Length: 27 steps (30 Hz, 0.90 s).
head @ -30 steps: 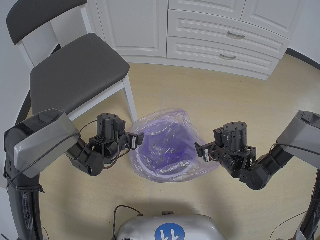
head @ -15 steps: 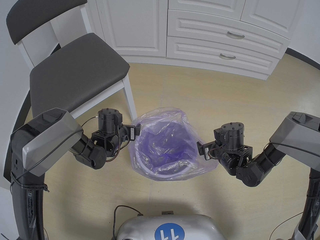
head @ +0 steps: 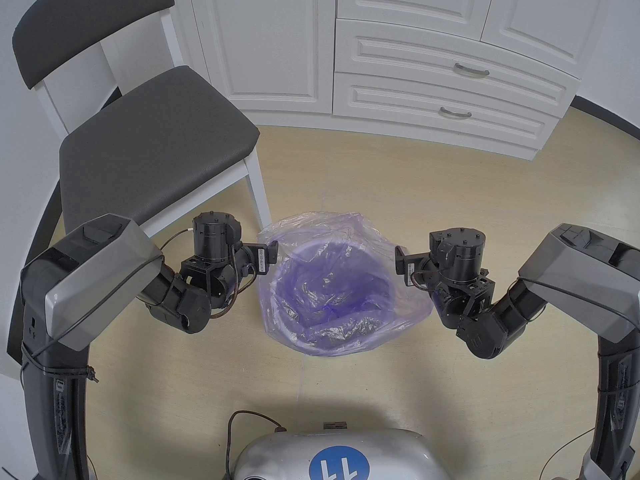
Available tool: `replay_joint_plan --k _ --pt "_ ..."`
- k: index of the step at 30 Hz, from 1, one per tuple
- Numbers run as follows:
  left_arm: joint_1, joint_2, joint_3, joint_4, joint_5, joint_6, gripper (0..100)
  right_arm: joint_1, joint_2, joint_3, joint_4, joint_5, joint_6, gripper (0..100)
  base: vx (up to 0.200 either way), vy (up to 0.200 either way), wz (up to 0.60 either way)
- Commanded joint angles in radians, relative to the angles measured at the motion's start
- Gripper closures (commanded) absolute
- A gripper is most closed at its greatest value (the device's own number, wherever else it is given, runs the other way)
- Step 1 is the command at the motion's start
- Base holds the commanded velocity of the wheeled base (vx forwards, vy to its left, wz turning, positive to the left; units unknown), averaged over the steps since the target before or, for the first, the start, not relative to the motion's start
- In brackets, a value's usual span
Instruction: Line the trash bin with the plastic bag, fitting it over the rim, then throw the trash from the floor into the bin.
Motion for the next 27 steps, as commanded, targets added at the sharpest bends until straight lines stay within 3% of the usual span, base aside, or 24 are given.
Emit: replay_joint_plan --k 1,7,27 --pt "0.002 0.004 -0.004 0.0 0.001 0.001 0 -0.002 0.04 -0.034 -0.028 -0.004 0.002 0 0.0 0.0 0.0" --pt "0.008 0.035 -0.04 -0.001 0.021 0.001 0 -0.002 0.092 -0.069 -0.086 -0.004 -0.001 0 0.0 0.0 0.0" --pt "0.048 0.16 -0.167 0.0 0.023 -0.014 0 -0.071 0.225 -0.195 -0.075 0.008 -0.001 0 0.0 0.0 0.0"
